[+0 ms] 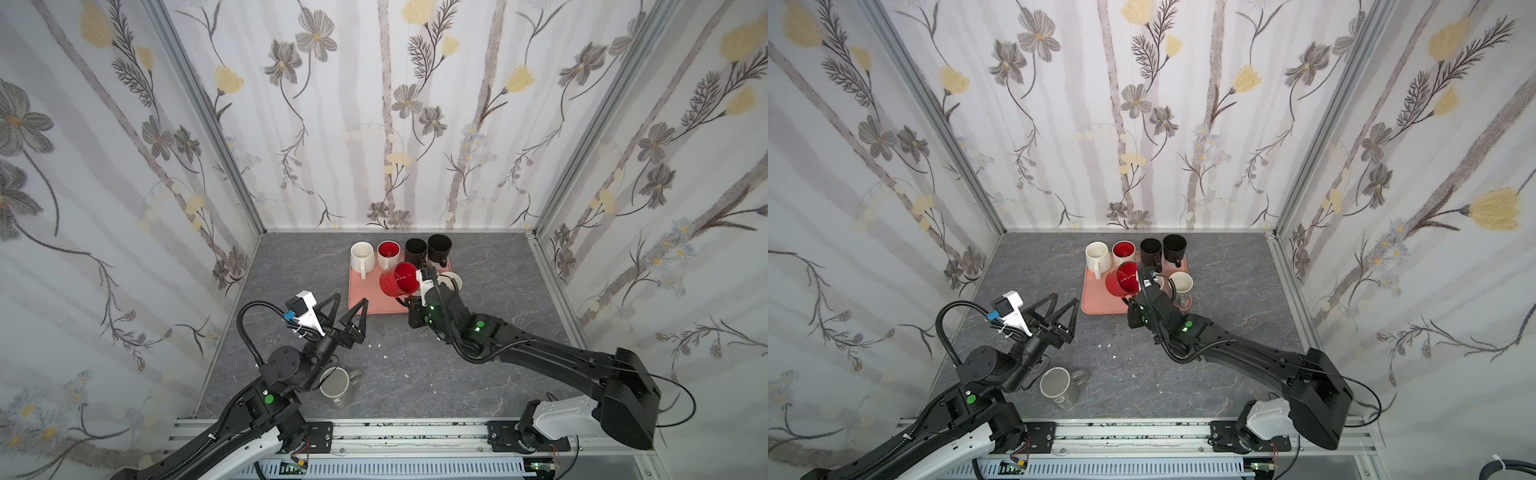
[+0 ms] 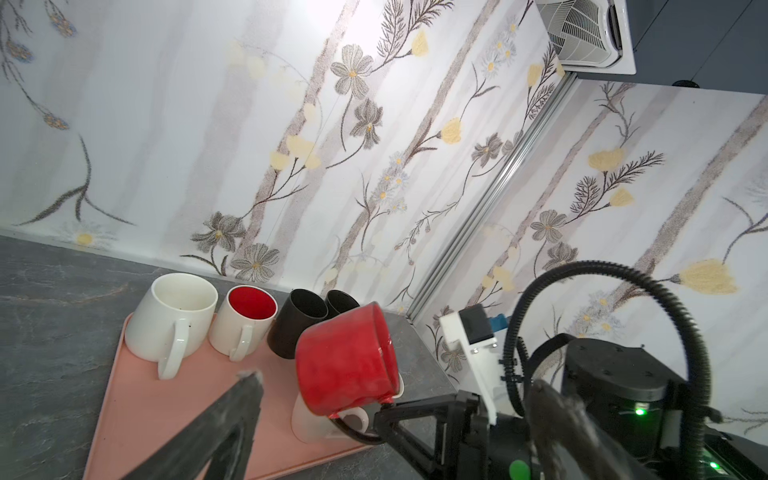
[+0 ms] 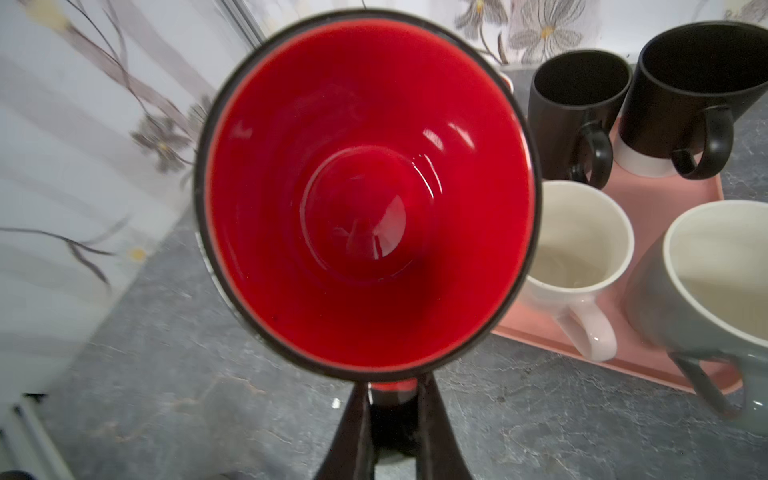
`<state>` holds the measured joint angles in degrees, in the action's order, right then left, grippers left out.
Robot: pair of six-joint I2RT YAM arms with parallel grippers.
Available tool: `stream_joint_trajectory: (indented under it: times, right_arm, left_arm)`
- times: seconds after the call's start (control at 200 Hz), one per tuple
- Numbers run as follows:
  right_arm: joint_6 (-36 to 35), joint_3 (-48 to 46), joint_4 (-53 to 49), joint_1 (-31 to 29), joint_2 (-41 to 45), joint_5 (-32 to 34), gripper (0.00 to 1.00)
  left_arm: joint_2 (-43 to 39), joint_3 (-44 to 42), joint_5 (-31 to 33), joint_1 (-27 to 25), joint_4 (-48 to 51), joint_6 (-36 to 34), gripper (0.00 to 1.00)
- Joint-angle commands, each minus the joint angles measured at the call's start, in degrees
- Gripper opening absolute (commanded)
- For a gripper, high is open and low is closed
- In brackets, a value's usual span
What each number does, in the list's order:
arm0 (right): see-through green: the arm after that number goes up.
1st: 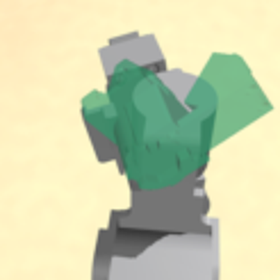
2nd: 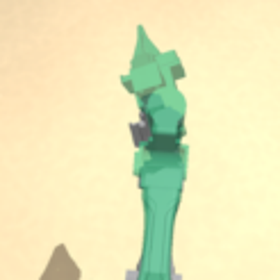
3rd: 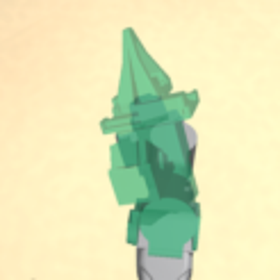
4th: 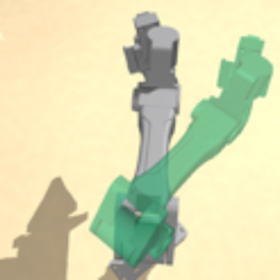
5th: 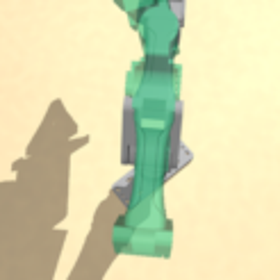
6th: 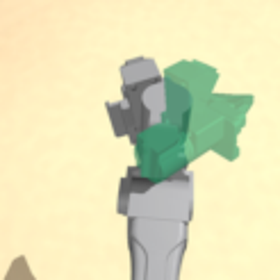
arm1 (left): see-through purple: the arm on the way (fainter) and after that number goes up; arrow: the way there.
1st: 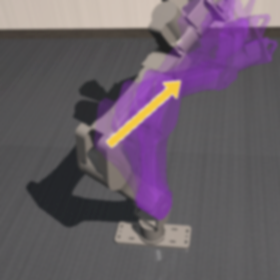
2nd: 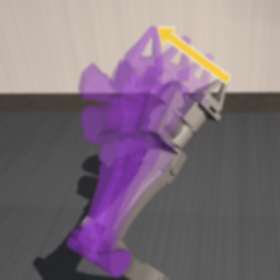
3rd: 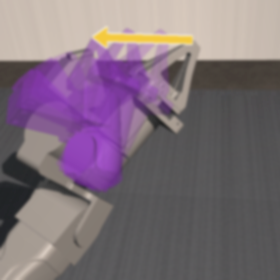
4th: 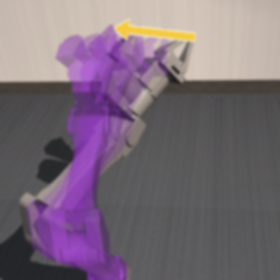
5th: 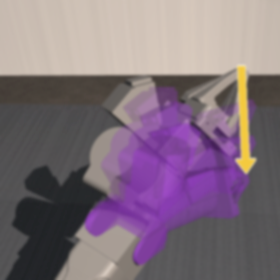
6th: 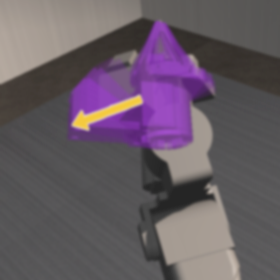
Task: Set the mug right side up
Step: 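Carry the red mug onto the tray with the right gripper and set it down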
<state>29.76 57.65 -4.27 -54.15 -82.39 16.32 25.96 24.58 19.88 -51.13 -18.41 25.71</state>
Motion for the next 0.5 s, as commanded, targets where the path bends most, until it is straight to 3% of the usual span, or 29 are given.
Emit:
stream_joint_trajectory:
  times: [0.0,0.19,0.5]
  right_arm:
    - [-3.04,6.62,-5.69,-0.38,-6.56,5.66,0.0]
    - [-5.08,15.41,-10.43,-0.67,-19.01,7.03,0.0]
    - [-6.39,19.85,-12.82,0.6,-26.4,8.96,0.0]
  left_arm:
    - [-0.62,0.33,0.7,0.07,1.2,-0.14,1.0]
    - [-2.31,0.01,0.67,0.06,2.76,0.2,1.0]
    - [-4.37,-0.68,0.3,0.01,4.28,0.34,1.0]
